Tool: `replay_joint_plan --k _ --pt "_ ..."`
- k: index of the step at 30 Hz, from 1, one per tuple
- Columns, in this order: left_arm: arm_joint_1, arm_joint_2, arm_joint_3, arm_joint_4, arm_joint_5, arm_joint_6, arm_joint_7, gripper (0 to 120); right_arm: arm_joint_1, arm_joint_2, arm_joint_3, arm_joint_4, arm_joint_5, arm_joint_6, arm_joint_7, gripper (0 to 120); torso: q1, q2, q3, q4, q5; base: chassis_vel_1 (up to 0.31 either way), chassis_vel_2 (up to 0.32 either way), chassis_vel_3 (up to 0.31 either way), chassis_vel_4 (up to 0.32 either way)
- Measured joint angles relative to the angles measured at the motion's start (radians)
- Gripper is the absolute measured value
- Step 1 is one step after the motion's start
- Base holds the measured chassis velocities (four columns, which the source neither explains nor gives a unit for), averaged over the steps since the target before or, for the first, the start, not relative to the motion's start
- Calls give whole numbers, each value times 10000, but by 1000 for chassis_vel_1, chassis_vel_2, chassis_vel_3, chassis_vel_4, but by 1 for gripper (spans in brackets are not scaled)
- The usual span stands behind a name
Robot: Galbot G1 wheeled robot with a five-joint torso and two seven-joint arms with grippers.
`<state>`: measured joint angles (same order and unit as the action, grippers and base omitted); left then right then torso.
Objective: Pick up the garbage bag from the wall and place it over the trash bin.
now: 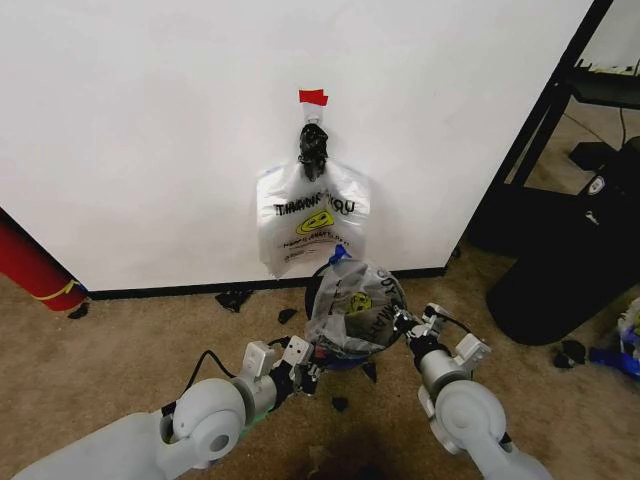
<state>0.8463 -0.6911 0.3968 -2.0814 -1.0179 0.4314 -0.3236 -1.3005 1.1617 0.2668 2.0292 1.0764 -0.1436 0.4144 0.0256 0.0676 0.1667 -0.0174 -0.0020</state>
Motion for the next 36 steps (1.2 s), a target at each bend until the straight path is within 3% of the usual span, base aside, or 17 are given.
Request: replay_joint_plan --k 11,17,22,25,27,33,36 --pt "152 -309 -77 385 478 -136 -176 0 -203 -97 -27 71 -69 -64 -284 1 0 0 0 -1 -2 0 0 0 0" --pt "569 109 -496 -232 747 157 -124 18 -5 -100 -5 -210 -187 28 -282 1 0 0 -1 -1 0 0 0 0 0" --pt "1279 582 -1227 -807 1066 277 25 39 288 -94 74 -491 -169 63 -234 1 0 0 -2 0 -1 0 0 0 0" --pt "1526 698 -1452 -935 1213 280 63 46 362 -93 93 -569 -163 67 -232 1 0 0 -1 0 0 0 0 0 0" --pt "1855 812 -1767 -1132 1393 280 84 58 436 -90 119 -688 -158 73 -231 1 0 0 -1 0 -1 0 0 0 0" --pt "2560 1101 -2686 -1822 1568 204 246 75 492 -47 157 -865 -174 116 -223 1 0 0 -2 0 2 0 0 0 0" --pt "2633 1139 -3008 -2235 1434 -82 178 90 502 -3 152 -891 -262 164 -150 1 0 0 -2 0 2 0 0 0 0"
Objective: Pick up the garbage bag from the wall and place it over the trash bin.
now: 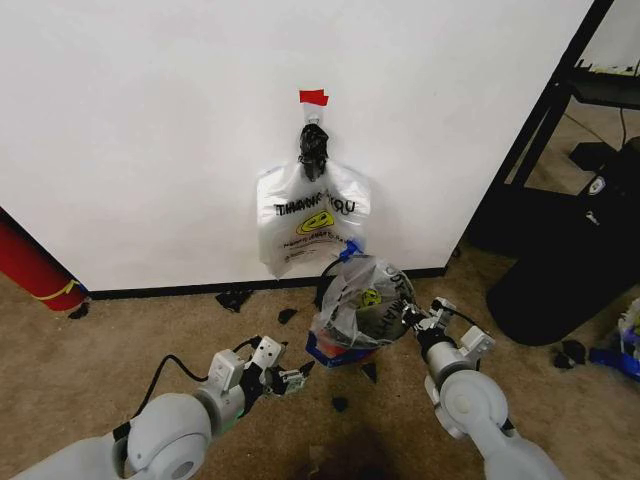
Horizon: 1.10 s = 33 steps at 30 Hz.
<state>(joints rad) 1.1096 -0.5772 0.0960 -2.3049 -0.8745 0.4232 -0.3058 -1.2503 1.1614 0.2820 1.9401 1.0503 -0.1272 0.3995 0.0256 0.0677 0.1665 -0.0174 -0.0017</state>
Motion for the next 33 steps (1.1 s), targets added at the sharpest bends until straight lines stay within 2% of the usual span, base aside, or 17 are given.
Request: replay_joint_plan --k 3,6,8,10,12,17,19,21,26,28,33 --pt "-304 -149 29 -88 -40 -301 -263 98 1 26 -41 6 -148 49 69 1 0 0 0 2 -3 0 0 0 0" --pt "-1197 -580 277 -70 3 -697 -629 99 -4 85 -198 64 -614 185 209 1 0 0 0 -6 -4 0 0 0 0" --pt "-1340 -656 303 -58 174 -714 -647 98 35 105 -310 69 -743 225 266 1 0 0 0 -9 -4 0 0 0 0" --pt "-1505 -727 395 -13 645 -725 -642 97 147 147 -512 71 -892 263 409 1 0 0 1 2 4 0 0 0 0" --pt "-1874 -838 858 161 1369 -696 -632 96 208 207 -646 110 -1012 285 616 1 0 0 1 5 -6 0 0 0 0" --pt "-2630 -981 2091 459 2151 -465 -566 94 260 267 -692 119 -1045 285 767 1 0 -1 1 -4 -1 0 0 0 0" --pt "-3138 -1156 2784 711 2754 -200 -531 94 291 303 -693 118 -1052 283 790 1 1 -1 1 -3 -2 0 0 0 0" --pt "-3434 -1278 3106 887 3062 92 -549 93 287 314 -692 118 -1068 276 789 1 1 -1 1 -2 -2 0 0 0 0" --pt "-3781 -1501 3417 1260 3626 562 -741 92 220 307 -656 118 -1092 273 746 1 0 -1 1 -2 -1 0 0 0 0" --pt "-3854 -1569 3458 1409 3902 729 -825 85 192 296 -635 118 -1094 272 697 1 1 -1 1 -1 -2 0 0 0 0" --pt "-4008 -1671 3602 1580 4195 1039 -928 79 182 302 -638 78 -1115 270 633 1 1 -1 1 0 -2 0 0 0 0"
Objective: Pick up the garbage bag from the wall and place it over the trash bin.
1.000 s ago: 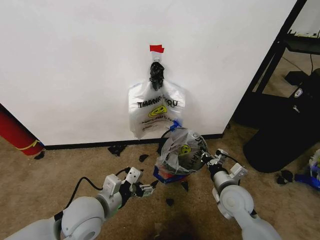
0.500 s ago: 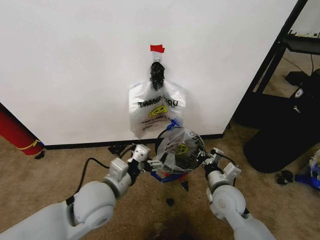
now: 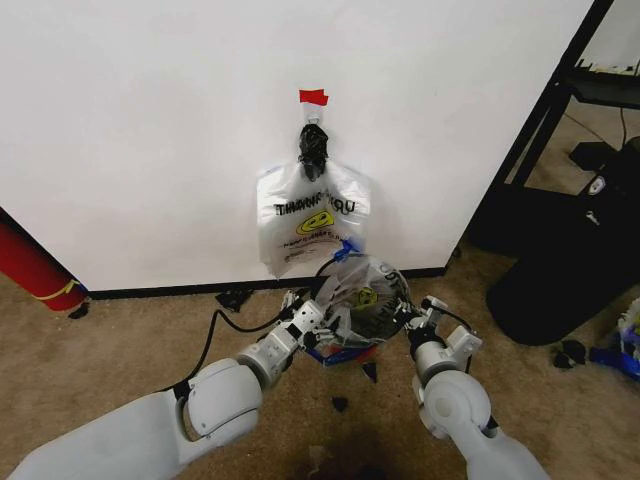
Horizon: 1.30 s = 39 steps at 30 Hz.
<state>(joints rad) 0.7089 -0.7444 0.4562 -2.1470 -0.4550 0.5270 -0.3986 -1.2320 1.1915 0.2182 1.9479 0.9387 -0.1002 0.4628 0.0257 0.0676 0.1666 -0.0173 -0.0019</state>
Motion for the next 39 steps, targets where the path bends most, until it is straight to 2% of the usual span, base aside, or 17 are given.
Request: replay_joint_plan --k 14,16,18,20,24,25,26,27,34,39 --pt "-915 -457 776 502 -18 485 -170 75 -53 14 39 -11 -83 -4 -29 1 0 0 0 -3 0 0 0 0 0" --pt "-970 -463 806 546 -4 540 -213 70 -87 0 66 15 -82 -5 -33 1 0 0 0 -2 0 0 0 0 0" --pt "-999 -453 816 569 -3 589 -245 58 -103 -12 84 31 -74 -4 -34 1 0 0 0 -2 -1 0 0 0 0" --pt "-1000 -453 816 570 -3 592 -246 58 -103 -13 85 31 -72 -5 -34 1 0 0 0 -2 -1 0 0 0 0" --pt "-1001 -451 816 606 -3 622 -260 38 -89 -13 83 32 -51 -5 -35 1 0 0 0 -1 -1 0 0 0 0" --pt "-996 -451 816 608 -3 622 -261 38 -88 -12 82 33 -49 -5 -36 1 0 0 0 -1 0 0 0 0 0" --pt "-961 -446 816 612 -5 622 -260 30 -87 -11 75 34 -45 -5 -37 1 0 0 0 -2 -1 0 0 0 0" --pt "-961 -446 816 612 -5 622 -260 30 -87 -11 75 34 -45 -5 -37 1 0 0 0 -2 -1 0 0 0 0" --pt "-799 -405 813 602 3 569 -250 1 -84 -6 26 34 -41 -9 -43 1 0 0 0 -1 -1 0 0 0 0" --pt "-835 -405 813 589 -6 553 -258 0 -90 -4 17 34 -41 -11 -44 1 0 0 0 -2 0 0 0 0 0"
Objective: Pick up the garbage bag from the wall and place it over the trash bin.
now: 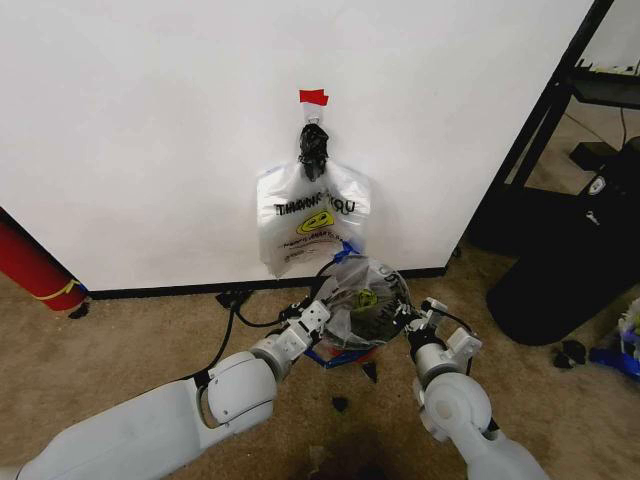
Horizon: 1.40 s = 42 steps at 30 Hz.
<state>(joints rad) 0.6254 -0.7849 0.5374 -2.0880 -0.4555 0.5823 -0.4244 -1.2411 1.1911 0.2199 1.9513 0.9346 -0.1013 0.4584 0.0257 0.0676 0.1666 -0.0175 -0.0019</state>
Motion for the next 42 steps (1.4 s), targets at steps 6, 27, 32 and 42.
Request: replay_joint_plan --k 6,27,32,42 --pt "-41 -26 -48 3 -153 -25 -145 0 -25 -3 -1 10 -2 0 -5 1 0 0 0 0 0 0 0 0 0" --pt "185 72 -1444 866 -1635 -326 -782 0 -113 -114 -136 88 151 23 -277 1 0 0 0 0 -1 0 0 0 0" --pt "325 74 -1673 1198 -1941 -387 -823 0 -161 -172 -124 159 343 43 -420 1 0 0 0 0 0 0 0 0 0" --pt "959 -38 -1980 1836 -2061 -916 -594 0 -418 -220 51 452 1085 111 -1028 1 0 0 0 0 0 0 0 0 0"
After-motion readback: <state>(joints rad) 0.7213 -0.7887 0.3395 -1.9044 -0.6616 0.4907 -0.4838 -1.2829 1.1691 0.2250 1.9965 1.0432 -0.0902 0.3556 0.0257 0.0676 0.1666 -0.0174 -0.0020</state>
